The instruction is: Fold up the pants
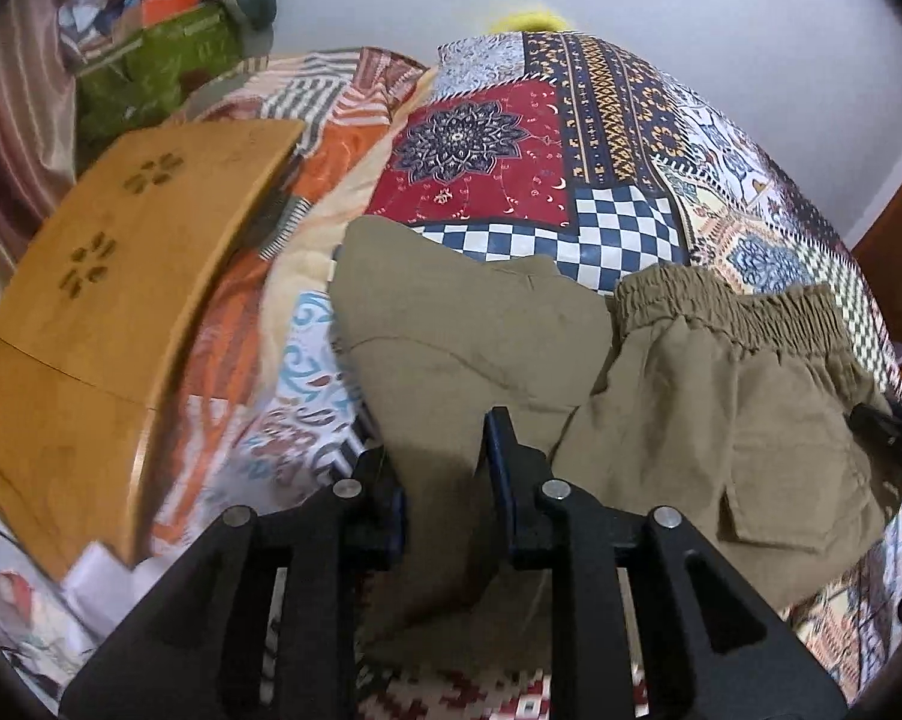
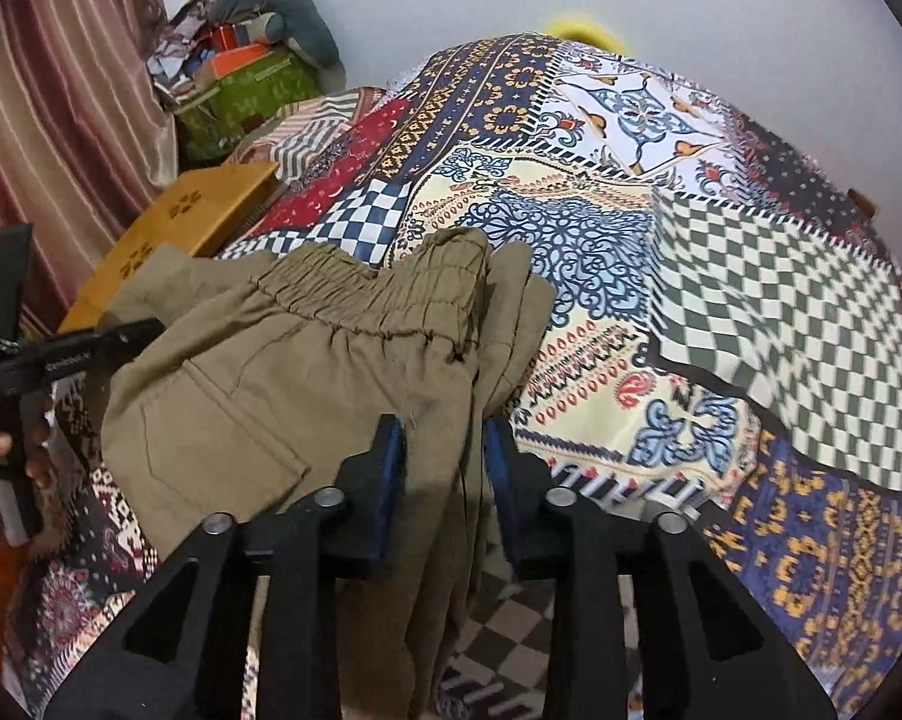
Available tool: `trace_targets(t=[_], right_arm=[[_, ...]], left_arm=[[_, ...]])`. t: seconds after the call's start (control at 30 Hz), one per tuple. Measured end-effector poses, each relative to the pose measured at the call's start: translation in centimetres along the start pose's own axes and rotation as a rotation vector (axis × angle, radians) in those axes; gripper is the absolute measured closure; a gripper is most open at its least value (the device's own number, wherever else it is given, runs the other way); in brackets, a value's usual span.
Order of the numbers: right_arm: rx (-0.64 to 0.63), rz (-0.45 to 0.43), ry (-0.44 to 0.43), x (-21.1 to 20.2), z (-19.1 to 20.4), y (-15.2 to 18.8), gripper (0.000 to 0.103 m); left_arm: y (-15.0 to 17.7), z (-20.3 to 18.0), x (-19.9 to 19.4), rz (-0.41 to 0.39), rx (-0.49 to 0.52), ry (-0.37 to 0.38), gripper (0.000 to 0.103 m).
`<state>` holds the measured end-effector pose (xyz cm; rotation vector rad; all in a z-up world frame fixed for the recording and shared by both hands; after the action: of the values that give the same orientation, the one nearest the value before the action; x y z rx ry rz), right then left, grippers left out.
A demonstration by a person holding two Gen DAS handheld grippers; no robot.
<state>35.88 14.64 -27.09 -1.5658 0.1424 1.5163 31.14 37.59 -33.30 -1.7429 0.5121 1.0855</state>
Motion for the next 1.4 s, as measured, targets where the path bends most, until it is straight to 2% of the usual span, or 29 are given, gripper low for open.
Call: trace_targets(t=[0.13, 0.23, 0.63, 0.77, 0.93, 1.07, 1.27, 1.3, 1.37, 1.4], right_arm=[[0.002, -0.017, -0.003, -1.9, 0.4, -0.2, 0.073], [0.01, -0.052, -0.023, -4.1, 0.9, -0.7, 0.073], [-0.043, -0.313, -0.052, -18.0, 4.5, -2.7, 0.073], [-0.071, -0.417, -0.063, -23.3, 6.3, -2.1, 0.073], [-0.082, -0.536, -0.111, -28.8, 8.8, 0.0, 0.073], [-0.11, -0.605, -0.111, -31.6, 10.4, 1.5, 0.072], [-0.143, -0.683, -0.107, -34.5, 12.5, 3.9, 0.072], [-0.146, -0.691, -0.104, -34.7, 12.7, 4.2, 0.071], [-0.145, -0.708, -0.097, -35.2, 13.1, 4.9, 0.054], [-0.14, -0.719, -0.101, -35.4, 13.2, 5.1, 0.049]], left_arm=[[0.2, -0.7, -3.0, -0.029, 0.039, -0.018, 0.08], [-0.2, -1.7, -6.6, -0.087, 0.07, -0.02, 0.08], [-0.4, -8.2, -23.8, -0.368, 0.141, 0.075, 0.073], [1.0, -10.1, -29.7, -0.472, 0.15, 0.112, 0.067], [3.3, -11.5, -34.7, -0.559, 0.148, 0.125, 0.066], [5.7, -12.5, -38.3, -0.618, 0.15, 0.151, 0.065], [8.8, -13.2, -41.9, -0.689, 0.138, 0.144, 0.055], [9.2, -13.2, -42.2, -0.698, 0.14, 0.137, 0.053], [10.1, -13.4, -43.0, -0.715, 0.139, 0.126, 0.045], [10.4, -13.5, -43.2, -0.721, 0.136, 0.125, 0.037]])
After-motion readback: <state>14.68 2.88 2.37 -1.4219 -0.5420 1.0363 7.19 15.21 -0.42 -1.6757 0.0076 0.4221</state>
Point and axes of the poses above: each gripper's, at about its wrist camera, not at the fingertips, and x roughly the way its jaws point, z to its left, y to its underside, the point moved 9 cm from there along x, roughly the way its jaws point, and after that the axes turned 1 degree about z, right-handed, at the moved point
